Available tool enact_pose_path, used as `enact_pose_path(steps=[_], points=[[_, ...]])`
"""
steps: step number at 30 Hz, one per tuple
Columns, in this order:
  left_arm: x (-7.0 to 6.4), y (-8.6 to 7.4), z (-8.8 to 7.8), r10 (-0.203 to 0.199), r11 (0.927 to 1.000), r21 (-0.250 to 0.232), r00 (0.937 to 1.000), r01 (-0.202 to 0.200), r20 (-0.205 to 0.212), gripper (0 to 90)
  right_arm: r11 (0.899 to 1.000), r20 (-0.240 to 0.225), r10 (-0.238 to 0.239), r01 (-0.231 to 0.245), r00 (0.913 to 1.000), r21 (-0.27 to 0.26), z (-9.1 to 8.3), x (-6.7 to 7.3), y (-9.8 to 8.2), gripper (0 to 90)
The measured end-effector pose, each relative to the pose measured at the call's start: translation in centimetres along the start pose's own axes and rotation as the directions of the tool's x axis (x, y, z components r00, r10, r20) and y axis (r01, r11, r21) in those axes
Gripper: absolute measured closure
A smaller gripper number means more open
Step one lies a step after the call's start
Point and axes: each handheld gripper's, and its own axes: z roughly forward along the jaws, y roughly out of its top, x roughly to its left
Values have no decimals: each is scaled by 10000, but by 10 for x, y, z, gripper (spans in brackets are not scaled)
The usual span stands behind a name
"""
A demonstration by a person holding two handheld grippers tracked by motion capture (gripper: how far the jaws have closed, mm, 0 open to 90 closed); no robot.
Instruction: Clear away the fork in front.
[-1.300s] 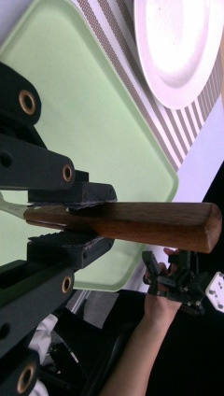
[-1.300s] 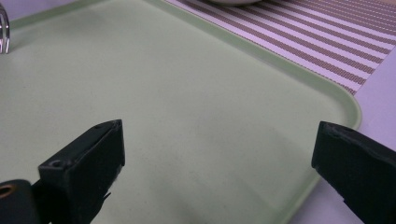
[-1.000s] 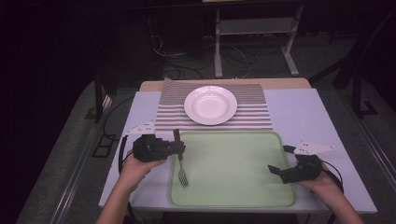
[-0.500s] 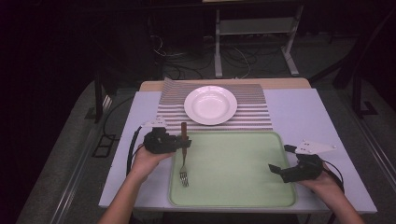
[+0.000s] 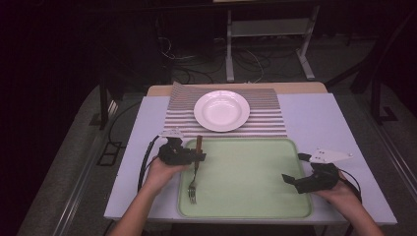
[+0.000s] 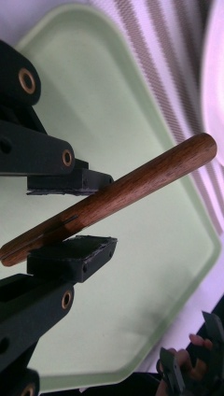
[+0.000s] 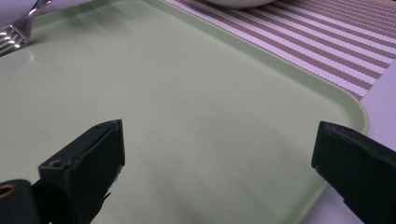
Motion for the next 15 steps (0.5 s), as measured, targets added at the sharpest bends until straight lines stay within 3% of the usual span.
enact_pose_path(steps=[7,15], points=[[2,-5,9,-28,9983,579,9998,39,-199,665,10000,-30,-11,11,10000,43,1,0,0,29],[5,-7,14,-4,9963,855,9981,57,-610,641,10000,-65,-23,23,10000,52,1,0,0,29]])
